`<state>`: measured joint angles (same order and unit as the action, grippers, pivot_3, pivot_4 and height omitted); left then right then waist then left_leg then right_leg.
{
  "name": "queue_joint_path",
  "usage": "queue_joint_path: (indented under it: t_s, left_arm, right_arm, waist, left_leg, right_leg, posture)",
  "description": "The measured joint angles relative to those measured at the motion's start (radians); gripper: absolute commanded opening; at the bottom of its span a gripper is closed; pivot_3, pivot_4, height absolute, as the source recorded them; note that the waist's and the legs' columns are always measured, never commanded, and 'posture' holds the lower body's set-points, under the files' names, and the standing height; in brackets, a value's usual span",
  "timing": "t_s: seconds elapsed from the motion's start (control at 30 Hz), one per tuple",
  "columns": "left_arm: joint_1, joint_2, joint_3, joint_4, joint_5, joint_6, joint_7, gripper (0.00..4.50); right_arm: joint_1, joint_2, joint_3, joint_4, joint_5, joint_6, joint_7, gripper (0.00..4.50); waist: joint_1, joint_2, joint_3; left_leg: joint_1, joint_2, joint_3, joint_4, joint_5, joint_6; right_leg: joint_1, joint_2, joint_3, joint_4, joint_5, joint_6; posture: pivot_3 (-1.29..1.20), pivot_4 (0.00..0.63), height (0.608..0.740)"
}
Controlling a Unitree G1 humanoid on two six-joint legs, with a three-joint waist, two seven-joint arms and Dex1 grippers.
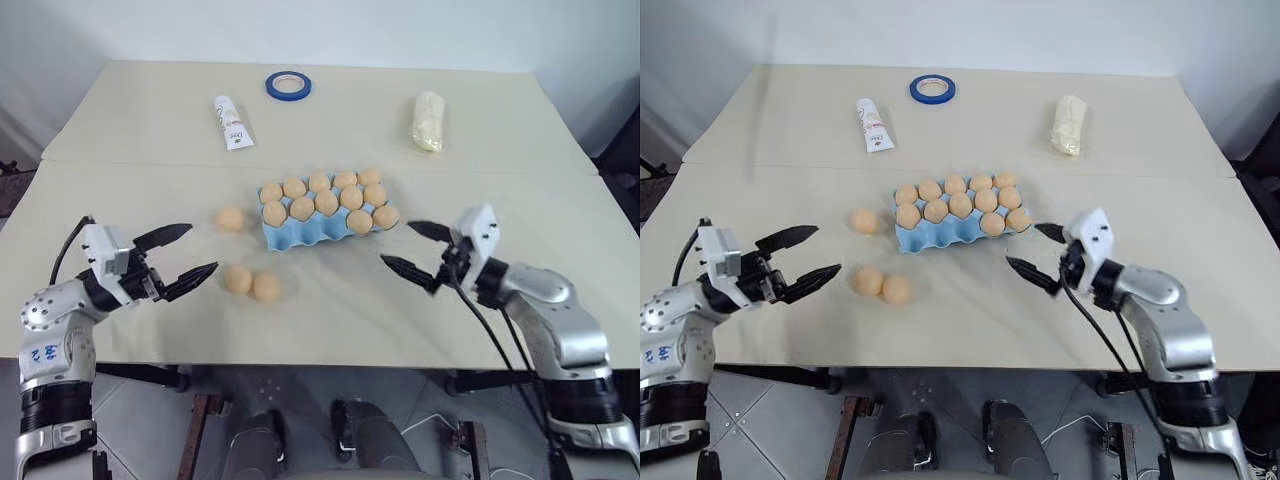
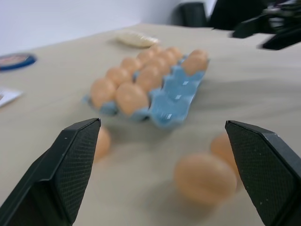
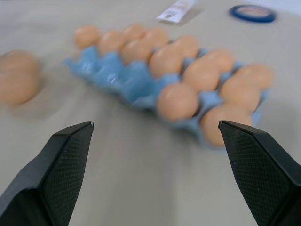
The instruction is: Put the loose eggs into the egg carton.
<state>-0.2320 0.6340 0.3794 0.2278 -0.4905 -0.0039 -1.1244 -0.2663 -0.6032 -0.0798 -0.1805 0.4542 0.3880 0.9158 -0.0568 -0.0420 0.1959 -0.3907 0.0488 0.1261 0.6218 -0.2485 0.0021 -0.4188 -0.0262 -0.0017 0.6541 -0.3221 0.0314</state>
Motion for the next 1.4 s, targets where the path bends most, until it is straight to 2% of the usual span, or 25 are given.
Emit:
queue_joint_path:
  t_s: [0.1,0.23,0.4,0.47,0.63,0.83,1.13,1.4]
  left_arm:
    - [0.056,0.012,0.036,0.003,0.000,-0.018,0.009,4.50]
    - [0.100,0.022,0.064,0.006,-0.002,-0.026,0.010,4.50]
    - [0.138,0.023,0.076,-0.042,-0.016,-0.024,0.018,4.50]
    - [0.167,0.023,0.070,-0.118,-0.019,-0.008,0.031,4.50]
    - [0.164,-0.018,0.000,-0.371,-0.044,0.098,0.153,4.50]
    - [0.161,-0.085,-0.145,-0.542,-0.006,0.265,0.367,4.50]
    - [0.155,-0.131,-0.333,-0.606,0.143,0.336,0.520,4.50]
    - [0.145,-0.163,-0.400,-0.635,0.185,0.419,0.593,4.50]
  right_arm:
    - [0.040,-0.073,-0.020,0.001,0.053,-0.010,0.129,4.45]
    - [0.045,-0.112,-0.050,0.026,0.101,-0.016,0.226,4.45]
    - [0.041,-0.116,-0.049,0.066,0.105,-0.018,0.258,4.45]
    - [0.037,-0.116,-0.049,0.071,0.104,-0.020,0.258,4.45]
    - [0.020,-0.115,-0.046,0.073,0.101,-0.037,0.250,4.45]
    - [0.020,-0.110,-0.044,0.072,0.095,-0.037,0.229,4.45]
    - [0.021,-0.100,-0.034,0.069,0.092,-0.037,0.198,4.45]
    - [0.038,-0.099,-0.034,0.067,0.077,-0.037,0.181,4.45]
  waist:
    - [0.000,0.000,0.000]
    - [0.003,0.000,0.000]
    - [0.004,0.000,0.000]
    - [0.004,0.000,0.000]
    - [0.005,0.000,0.000]
    - [0.005,0.000,0.000]
    - [0.007,0.000,0.000]
    - [0.009,0.000,0.000]
  left_leg:
    - [0.001,0.000,0.000,0.000,0.000,0.000]
    - [0.002,0.000,-0.002,0.000,-0.002,-0.004]
    - [0.002,0.000,-0.003,0.000,-0.003,-0.005]
    - [0.002,0.000,-0.004,-0.001,-0.003,-0.006]
    - [0.002,0.000,-0.005,-0.001,-0.003,-0.005]
    - [0.002,0.000,-0.004,0.000,-0.001,-0.001]
    - [0.003,-0.001,-0.004,0.000,0.000,-0.001]
    - [0.003,0.000,-0.004,0.000,0.000,-0.001]
  right_leg:
    - [0.001,0.000,0.000,0.000,0.000,0.000]
    - [0.003,-0.001,-0.001,-0.001,0.000,-0.001]
    - [0.003,-0.002,-0.003,-0.002,-0.001,-0.002]
    - [0.003,-0.002,-0.003,-0.003,-0.001,-0.002]
    - [0.005,-0.002,-0.004,-0.003,-0.001,-0.002]
    - [0.005,-0.001,-0.003,-0.003,-0.001,-0.001]
    - [0.005,0.000,-0.003,-0.002,-0.001,-0.001]
    - [0.005,0.000,-0.003,-0.002,-0.001,-0.001]
  posture:
    - [0.00,0.150,0.740]
    - [0.00,0.150,0.740]
    - [0.00,0.150,0.740]
    - [0.00,0.150,0.740]
    - [0.00,0.150,0.740]
    - [0.00,0.150,0.740]
    - [0.00,0.150,0.740]
    - [0.00,0.150,0.740]
